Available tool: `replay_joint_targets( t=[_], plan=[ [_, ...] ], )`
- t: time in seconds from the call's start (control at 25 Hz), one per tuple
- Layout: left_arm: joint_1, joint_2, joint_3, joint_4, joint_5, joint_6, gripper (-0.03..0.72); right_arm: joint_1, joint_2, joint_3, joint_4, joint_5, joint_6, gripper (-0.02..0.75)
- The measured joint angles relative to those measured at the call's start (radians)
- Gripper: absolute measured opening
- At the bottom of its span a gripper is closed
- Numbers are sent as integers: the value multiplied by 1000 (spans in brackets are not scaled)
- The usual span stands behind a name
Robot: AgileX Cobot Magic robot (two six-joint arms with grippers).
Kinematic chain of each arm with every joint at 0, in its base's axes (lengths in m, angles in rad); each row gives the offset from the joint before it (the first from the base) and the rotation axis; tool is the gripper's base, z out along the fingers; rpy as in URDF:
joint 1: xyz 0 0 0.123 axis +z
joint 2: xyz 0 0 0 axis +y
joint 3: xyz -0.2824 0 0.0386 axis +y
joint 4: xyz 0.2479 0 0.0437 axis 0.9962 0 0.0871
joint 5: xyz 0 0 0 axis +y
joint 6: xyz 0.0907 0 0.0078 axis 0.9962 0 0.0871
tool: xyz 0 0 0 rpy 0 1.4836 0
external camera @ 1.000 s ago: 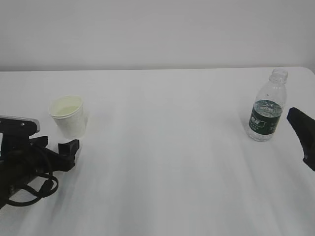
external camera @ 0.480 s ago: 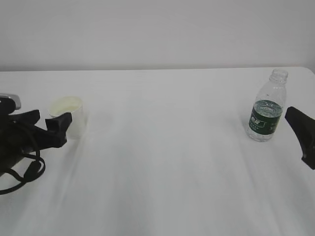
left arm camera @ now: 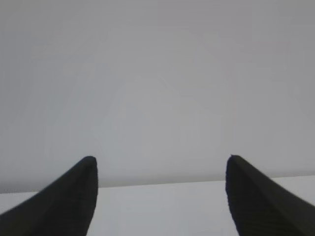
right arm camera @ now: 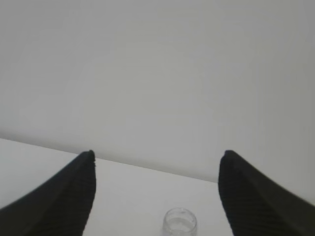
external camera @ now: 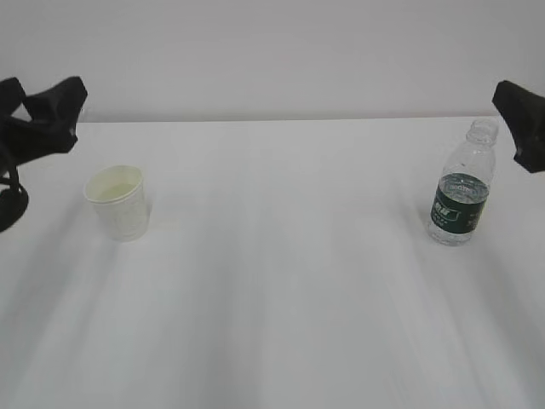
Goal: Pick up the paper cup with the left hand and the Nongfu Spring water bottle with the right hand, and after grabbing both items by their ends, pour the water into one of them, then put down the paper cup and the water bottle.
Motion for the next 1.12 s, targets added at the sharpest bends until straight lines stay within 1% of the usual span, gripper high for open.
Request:
replay_joint_targets(
  t=[0.16,0.36,0.44,0.76,1.12],
  plan=[
    [0,-59,-98,-2,211,56,578,0,-40,-67,-5,132,4,590],
    [0,-118,-207,-4,556,67,578,0,-139,-91,-37,300,7,590],
    [0,-140,-224,-4,644,69,578,0,-193,-91,-44,383,7,590],
    [0,-282,-225,-7,854,69,578,0,-426,-91,-43,655,14,590],
    [0,-468,-225,-11,1038,69,578,0,-693,-91,-36,980,74,590]
  ],
)
